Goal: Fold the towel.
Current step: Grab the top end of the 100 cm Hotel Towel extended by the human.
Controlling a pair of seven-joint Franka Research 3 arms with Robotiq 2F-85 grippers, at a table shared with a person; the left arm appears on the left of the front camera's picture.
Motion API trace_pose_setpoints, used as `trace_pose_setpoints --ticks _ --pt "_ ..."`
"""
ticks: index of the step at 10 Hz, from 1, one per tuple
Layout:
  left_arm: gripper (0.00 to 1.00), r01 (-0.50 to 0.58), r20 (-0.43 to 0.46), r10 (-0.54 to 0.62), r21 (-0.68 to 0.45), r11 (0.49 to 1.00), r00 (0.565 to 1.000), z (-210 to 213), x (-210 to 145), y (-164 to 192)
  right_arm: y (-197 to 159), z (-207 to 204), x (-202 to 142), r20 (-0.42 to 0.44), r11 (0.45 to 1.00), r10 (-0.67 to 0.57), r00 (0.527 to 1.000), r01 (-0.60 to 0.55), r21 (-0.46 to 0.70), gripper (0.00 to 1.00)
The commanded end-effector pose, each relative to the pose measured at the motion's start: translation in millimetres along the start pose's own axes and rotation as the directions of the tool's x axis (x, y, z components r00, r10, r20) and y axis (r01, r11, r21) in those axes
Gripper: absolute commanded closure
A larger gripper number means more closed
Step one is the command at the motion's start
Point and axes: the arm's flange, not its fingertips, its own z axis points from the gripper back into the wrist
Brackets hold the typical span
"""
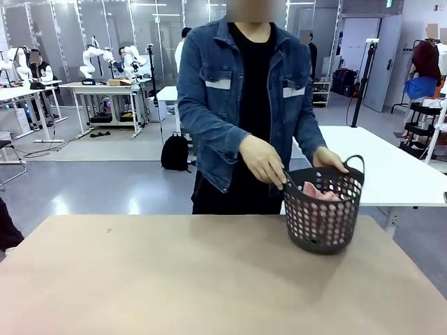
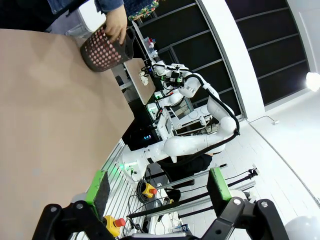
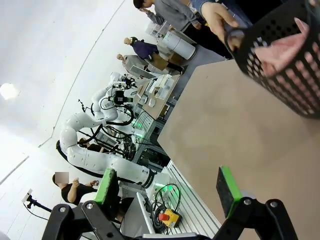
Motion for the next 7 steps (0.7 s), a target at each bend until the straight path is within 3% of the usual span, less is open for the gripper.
trace_pose_setpoints --ticks 1,7 --pt "0.00 0.001 -0.008 -0.001 -0.005 1.000 1.000 0.4 -0.9 -0.1 0.2 0.3 1.2 0.005 1.000 0.006 1.000 -0.007 0.014 0.00" --pt "0.00 0.001 -0.008 -0.001 -0.005 1.000 1.000 0.4 -0.9 -0.1 0.2 0.3 1.2 0.005 1.000 0.006 1.000 -0.007 0.014 0.00"
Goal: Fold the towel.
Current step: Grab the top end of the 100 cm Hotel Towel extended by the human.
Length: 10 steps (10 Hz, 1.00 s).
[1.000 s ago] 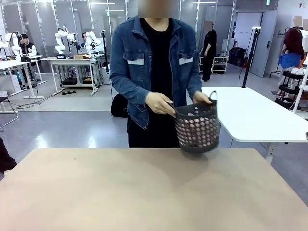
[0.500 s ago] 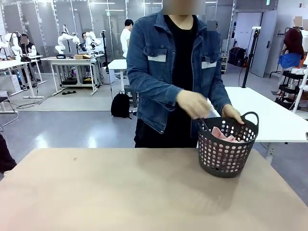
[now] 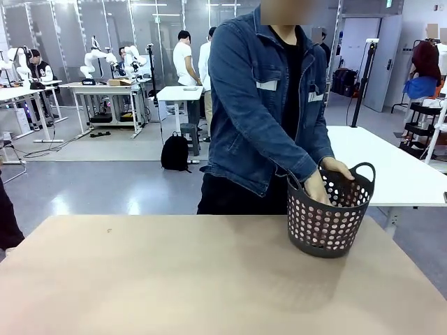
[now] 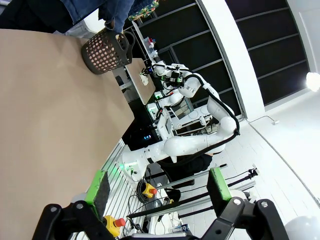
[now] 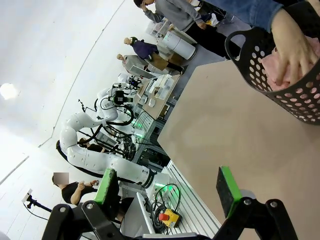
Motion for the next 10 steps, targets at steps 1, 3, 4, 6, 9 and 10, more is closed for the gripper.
trace_pose_setpoints --ticks 1,3,4,6,9,10 --pt "0.00 0.001 -0.008 -0.001 -0.005 1.000 1.000 0.4 -0.9 -0.1 0.2 0.3 1.2 0.005 1.000 0.007 1.000 -0.007 0.014 0.00" --pt "0.00 0.001 -0.008 -0.001 -0.005 1.000 1.000 0.4 -0.9 -0.1 0.2 0.3 1.2 0.005 1.000 0.007 1.000 -0.007 0.014 0.00" --pt "0.00 0.001 -0.008 -0.001 -0.005 1.000 1.000 0.4 -0.9 -0.1 0.2 0.3 1.2 0.005 1.000 0.007 1.000 -0.007 0.014 0.00" --pt "0.00 0.001 -0.008 -0.001 -0.005 1.000 1.000 0.4 -0.9 -0.1 0.2 0.3 1.2 0.005 1.000 0.007 1.000 -0.007 0.014 0.00" --pt "0.00 0.001 -0.008 -0.001 -0.005 1.000 1.000 0.4 -0.9 -0.1 0.2 0.3 1.2 0.005 1.000 0.007 1.000 -0.007 0.014 0.00" --pt "0.00 0.001 -0.008 -0.001 -0.005 1.000 1.000 0.4 -0.9 -0.1 0.2 0.3 1.2 0.005 1.000 0.007 1.000 -0.007 0.014 0.00"
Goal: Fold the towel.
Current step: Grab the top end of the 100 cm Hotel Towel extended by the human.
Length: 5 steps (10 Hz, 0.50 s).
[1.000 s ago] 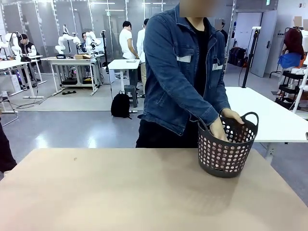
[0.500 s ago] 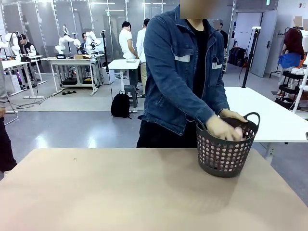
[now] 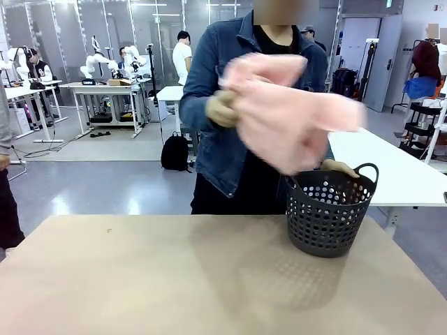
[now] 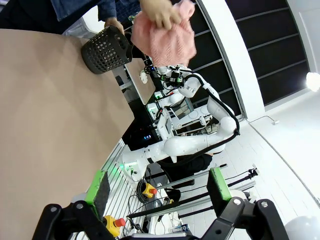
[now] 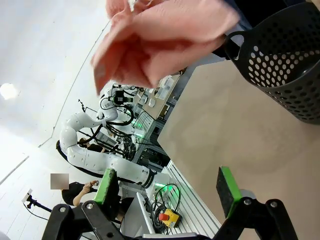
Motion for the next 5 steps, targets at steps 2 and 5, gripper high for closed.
trace_pose_setpoints --ticks 2,5 --pt "0.00 0.001 -0.008 -0.001 -0.005 1.000 1.000 0.5 -1.0 -0.1 0.2 0.3 1.2 0.005 1.000 0.007 1.000 -0.007 0.014 0.00" --pt "0.00 0.001 -0.008 -0.001 -0.005 1.000 1.000 0.5 -1.0 -0.1 0.2 0.3 1.2 0.005 1.000 0.007 1.000 -0.007 0.014 0.00"
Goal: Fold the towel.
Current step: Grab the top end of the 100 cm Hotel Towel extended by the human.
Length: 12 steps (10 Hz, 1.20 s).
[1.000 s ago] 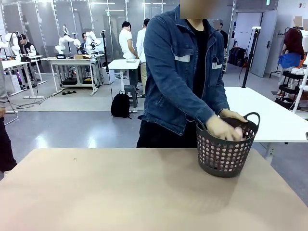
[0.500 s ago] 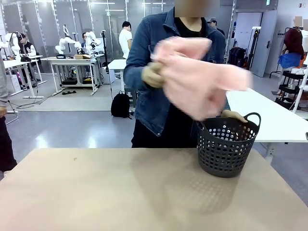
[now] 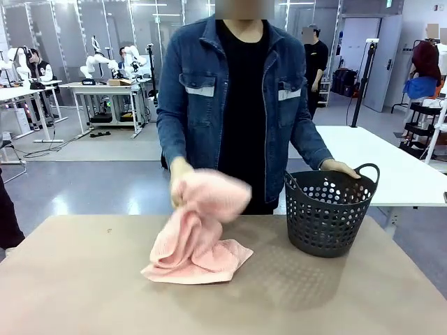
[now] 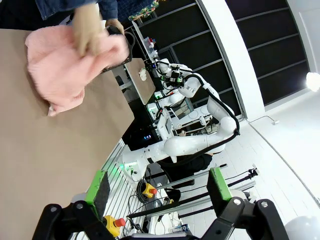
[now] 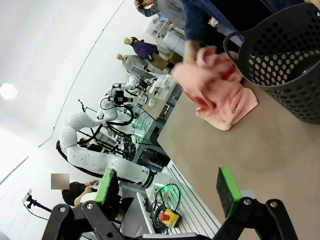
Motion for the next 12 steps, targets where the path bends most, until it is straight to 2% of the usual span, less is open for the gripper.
trace_pose_setpoints --ticks 1,12 --pt "0.00 0.001 -0.008 -0.001 -0.005 1.000 1.000 0.5 -1.0 -0.1 0.2 0.3 1.2 0.005 1.000 0.007 1.000 -0.007 0.014 0.00" --pt "0.00 0.001 -0.008 -0.001 -0.005 1.000 1.000 0.5 -1.0 -0.1 0.2 0.3 1.2 0.005 1.000 0.007 1.000 -0.007 0.014 0.00"
